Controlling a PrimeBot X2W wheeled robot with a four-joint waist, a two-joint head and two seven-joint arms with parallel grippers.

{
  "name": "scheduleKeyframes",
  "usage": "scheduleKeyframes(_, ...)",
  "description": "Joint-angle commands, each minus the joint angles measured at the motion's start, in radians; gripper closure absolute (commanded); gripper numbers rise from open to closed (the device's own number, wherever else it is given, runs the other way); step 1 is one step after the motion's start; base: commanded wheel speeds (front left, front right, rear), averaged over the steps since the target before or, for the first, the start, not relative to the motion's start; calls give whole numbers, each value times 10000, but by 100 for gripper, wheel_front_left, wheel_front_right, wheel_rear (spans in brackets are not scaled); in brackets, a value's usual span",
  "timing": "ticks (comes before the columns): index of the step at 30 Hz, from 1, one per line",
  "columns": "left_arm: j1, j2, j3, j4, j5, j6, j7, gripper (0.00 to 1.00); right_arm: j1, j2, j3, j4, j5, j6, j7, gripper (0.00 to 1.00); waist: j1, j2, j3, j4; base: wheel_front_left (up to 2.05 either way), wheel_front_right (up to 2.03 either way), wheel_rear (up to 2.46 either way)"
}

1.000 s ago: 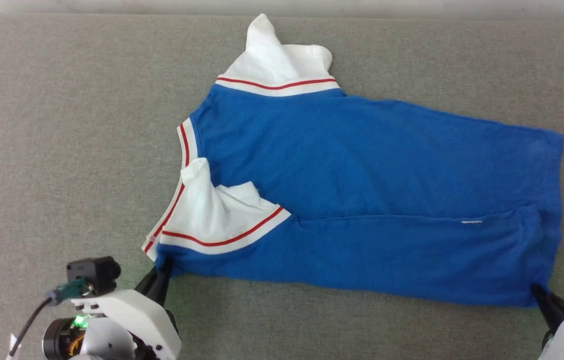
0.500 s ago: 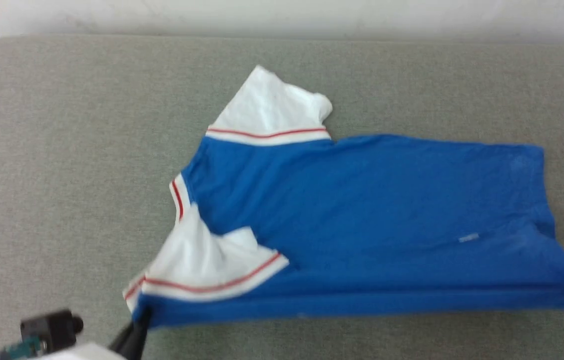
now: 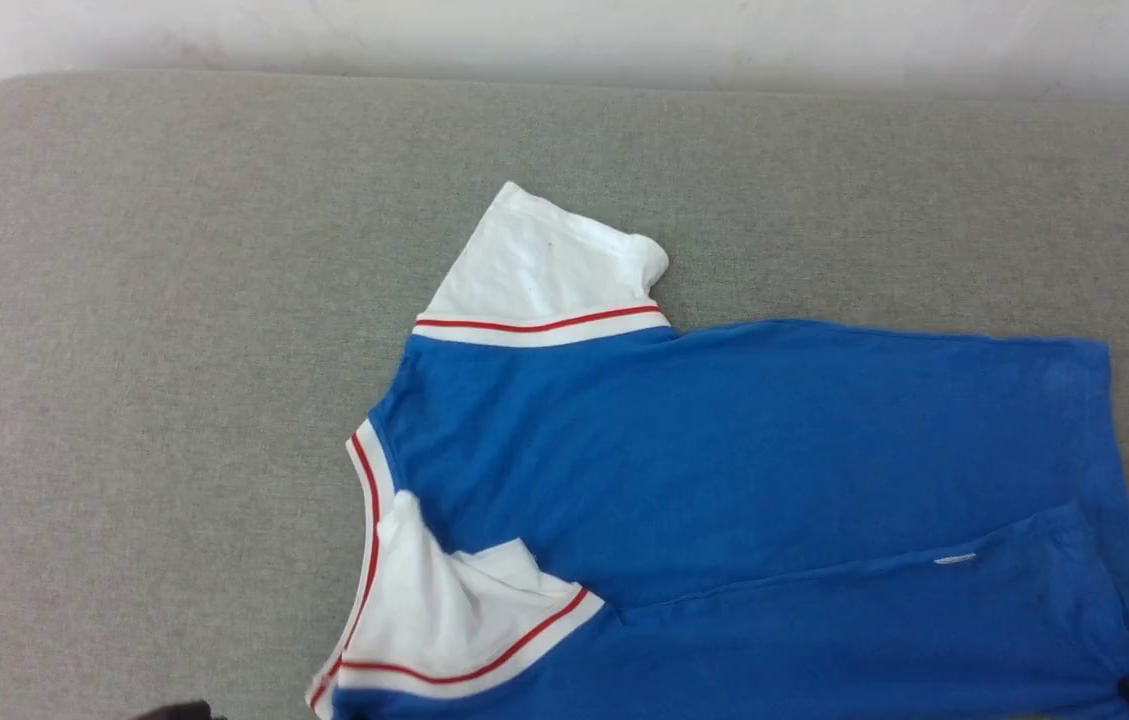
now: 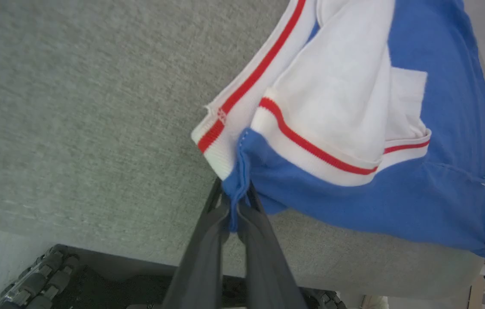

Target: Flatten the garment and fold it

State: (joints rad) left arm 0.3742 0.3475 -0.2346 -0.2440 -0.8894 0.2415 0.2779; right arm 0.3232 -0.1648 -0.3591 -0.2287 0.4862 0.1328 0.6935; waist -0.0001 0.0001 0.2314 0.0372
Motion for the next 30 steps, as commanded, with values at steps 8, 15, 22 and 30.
scheduleKeyframes(8,-632,-119,256,335,-125,-329,-495,0,-250,141,109,107,254,-21,-273,0,1,-1,-161,-41,0,0,0)
scheduleKeyframes(15,-633,245,1110,-962,55,-329,-1171,0,-742,-103,-187,-760,348,-21,-1073,0,1,-1,-23,-205,0,0,0)
scheduleKeyframes(22,-3121,1532,1660,-2094,2807,238,-2122,0,-1754,-26,46,-1221,-333,-21,-2488,0,1,-1,845,-421,0,0,0)
scheduleKeyframes(30,-8033,2440,314,-1084,3921,-760,-516,0,-3267,110,744,-944,-764,-21,-3867,0,1,-1,2255,-1014,0,0,0)
